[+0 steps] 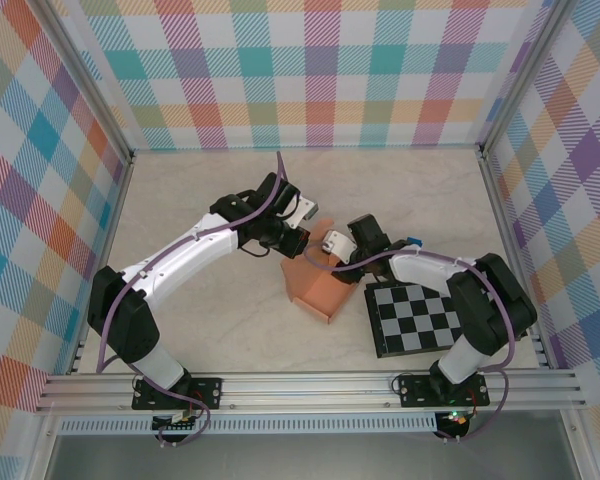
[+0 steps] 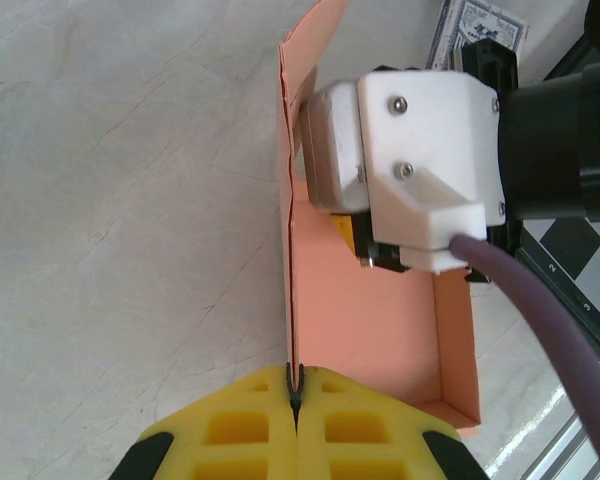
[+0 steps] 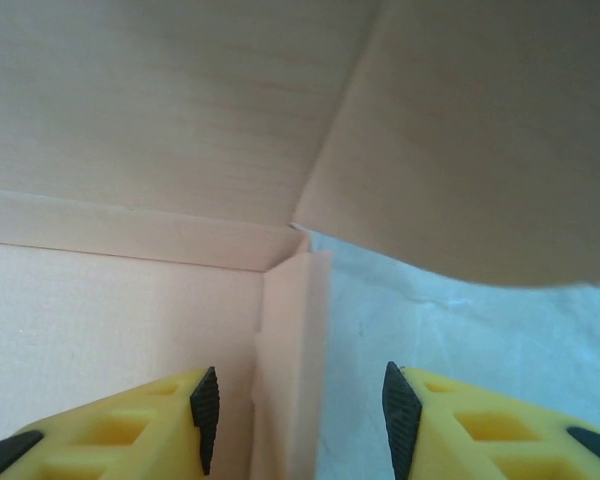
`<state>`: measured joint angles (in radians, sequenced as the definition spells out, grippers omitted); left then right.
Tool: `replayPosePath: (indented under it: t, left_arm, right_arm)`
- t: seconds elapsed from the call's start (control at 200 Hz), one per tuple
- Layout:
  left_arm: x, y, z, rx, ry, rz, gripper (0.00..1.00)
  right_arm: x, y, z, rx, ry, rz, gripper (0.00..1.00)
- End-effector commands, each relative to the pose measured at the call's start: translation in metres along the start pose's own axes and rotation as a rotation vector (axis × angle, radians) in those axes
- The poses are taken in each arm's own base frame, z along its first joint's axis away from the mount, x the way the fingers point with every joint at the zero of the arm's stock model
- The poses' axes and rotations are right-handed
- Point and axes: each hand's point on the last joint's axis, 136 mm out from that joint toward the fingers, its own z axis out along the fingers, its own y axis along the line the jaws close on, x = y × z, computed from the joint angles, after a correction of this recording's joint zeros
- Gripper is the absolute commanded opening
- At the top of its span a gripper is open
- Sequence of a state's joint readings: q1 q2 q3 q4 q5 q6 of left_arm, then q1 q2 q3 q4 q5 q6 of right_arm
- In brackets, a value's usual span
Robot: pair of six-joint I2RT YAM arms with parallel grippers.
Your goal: Fold the paper box
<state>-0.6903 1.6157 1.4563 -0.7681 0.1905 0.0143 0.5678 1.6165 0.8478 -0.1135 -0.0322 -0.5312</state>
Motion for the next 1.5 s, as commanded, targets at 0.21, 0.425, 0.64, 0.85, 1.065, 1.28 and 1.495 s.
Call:
replayPosePath:
  t: [0.21,0.425,0.64,0.85,1.065,1.28,1.495]
  left_arm:
    - [0.002,-0.005,0.005,0.046,0.018,-0.032,0.0]
    - [0.001,-0.007,0.008,0.064,0.015,-0.055,0.0]
    - [0.0,-0.007,0.009,0.065,0.017,-0.059,0.0]
    - [-0.001,-0.007,0.01,0.066,0.019,-0.059,0.0]
    - [-0.001,-0.008,0.011,0.071,0.019,-0.053,0.0]
    - [0.0,-0.007,0.011,0.069,0.02,-0.053,0.0]
    - [0.001,-0.006,0.012,0.062,0.021,-0.047,0.0]
  right_arm:
    - [-0.01,-0.011,0.002,0.03,-0.011,0.034,0.38]
    - [-0.003,-0.013,0.008,0.055,0.002,0.03,0.27]
    - [0.012,-0.011,0.02,0.132,0.067,-0.085,0.24]
    - [0.015,-0.012,0.023,0.193,0.078,-0.157,0.22]
    - [0.018,-0.014,0.024,0.213,0.092,-0.195,0.22]
    - [0.02,-0.017,0.024,0.24,0.104,-0.205,0.18]
    - [0.005,0.0,0.016,0.131,0.04,-0.169,0.36]
